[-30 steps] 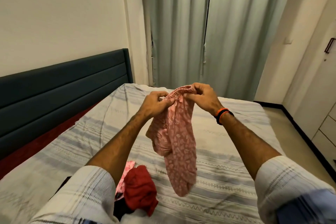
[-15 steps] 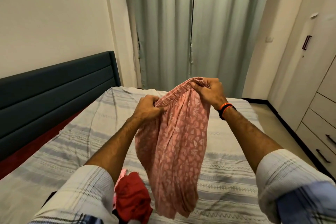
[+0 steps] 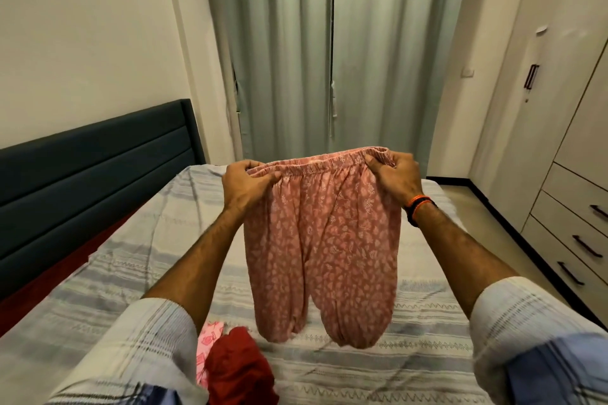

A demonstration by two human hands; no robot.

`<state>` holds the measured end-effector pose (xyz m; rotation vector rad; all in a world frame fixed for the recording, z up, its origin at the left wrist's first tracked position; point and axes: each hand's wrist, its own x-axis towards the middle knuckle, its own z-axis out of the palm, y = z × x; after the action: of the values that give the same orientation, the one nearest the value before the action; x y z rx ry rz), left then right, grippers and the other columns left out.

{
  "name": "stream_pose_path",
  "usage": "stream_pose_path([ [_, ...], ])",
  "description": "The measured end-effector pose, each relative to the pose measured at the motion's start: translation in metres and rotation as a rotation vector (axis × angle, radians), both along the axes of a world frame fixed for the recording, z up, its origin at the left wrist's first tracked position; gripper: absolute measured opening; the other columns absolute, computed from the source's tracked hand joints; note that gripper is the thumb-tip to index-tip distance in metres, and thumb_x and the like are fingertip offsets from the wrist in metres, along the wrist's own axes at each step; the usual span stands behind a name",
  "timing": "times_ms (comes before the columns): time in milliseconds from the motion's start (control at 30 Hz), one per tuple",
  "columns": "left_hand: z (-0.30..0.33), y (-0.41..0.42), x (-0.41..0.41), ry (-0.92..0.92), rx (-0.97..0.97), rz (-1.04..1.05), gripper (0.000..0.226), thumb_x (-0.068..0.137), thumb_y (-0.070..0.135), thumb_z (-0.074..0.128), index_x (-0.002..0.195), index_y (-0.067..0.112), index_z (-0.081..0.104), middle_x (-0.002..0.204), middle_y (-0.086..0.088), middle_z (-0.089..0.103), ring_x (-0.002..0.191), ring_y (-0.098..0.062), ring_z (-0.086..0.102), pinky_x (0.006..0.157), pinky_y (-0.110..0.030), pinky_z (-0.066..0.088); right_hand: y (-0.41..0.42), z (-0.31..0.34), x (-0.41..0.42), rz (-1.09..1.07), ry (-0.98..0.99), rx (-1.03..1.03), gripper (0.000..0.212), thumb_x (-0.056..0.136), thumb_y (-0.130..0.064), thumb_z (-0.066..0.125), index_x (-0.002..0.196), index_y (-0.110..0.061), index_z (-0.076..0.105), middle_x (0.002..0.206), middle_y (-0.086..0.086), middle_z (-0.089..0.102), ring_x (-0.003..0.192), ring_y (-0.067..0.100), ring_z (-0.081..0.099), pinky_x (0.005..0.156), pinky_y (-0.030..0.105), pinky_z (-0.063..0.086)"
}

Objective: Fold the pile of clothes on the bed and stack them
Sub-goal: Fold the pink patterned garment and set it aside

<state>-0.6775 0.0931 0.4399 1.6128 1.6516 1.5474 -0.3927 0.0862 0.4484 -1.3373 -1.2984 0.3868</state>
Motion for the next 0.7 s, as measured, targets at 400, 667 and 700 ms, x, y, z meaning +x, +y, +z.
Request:
stream_pose_path([
  [400, -0.007, 0.016, 0.001, 0.091, -0.086, -0.026, 0.039, 0.069, 0.051, 0.083, 0.07, 0.013, 0.073, 0.068, -0.001, 0.07, 0.067, -0.021, 0.071, 0.064, -0.035, 0.061, 0.011, -0.015, 0.013, -0.046, -0.038, -0.089, 0.026, 0.084, -0.041, 0.075, 0.088, -0.016, 0.078, 0.083, -0.003, 0.074, 0.083, 0.019, 0.07, 0.083, 0.04, 0.059],
  [667, -0.001, 0.014, -0.001, -0.093, -0.02, -0.229, 0.026, 0.088, 0.04, 0.069, 0.103, 0.019, 0.074, 0.092, 0.002, 0.075, 0.086, -0.016, 0.071, 0.076, -0.032, 0.06, 0.005, -0.007, 0.023, 0.192, 0.298, -0.145, 0.018, 0.089, -0.023, 0.071, 0.092, -0.006, 0.075, 0.089, 0.005, 0.076, 0.083, 0.021, 0.072, 0.078, 0.038, 0.059],
  [700, 0.002, 0.012, -0.001, -0.189, -0.048, -0.282, 0.025, 0.09, 0.035, 0.068, 0.106, 0.016, 0.073, 0.095, -0.001, 0.075, 0.088, -0.018, 0.072, 0.076, -0.032, 0.061, 0.002, -0.004, 0.025, 0.272, 0.4, -0.159, 0.014, 0.09, -0.017, 0.069, 0.093, -0.004, 0.073, 0.088, 0.005, 0.076, 0.082, 0.021, 0.071, 0.075, 0.036, 0.059],
])
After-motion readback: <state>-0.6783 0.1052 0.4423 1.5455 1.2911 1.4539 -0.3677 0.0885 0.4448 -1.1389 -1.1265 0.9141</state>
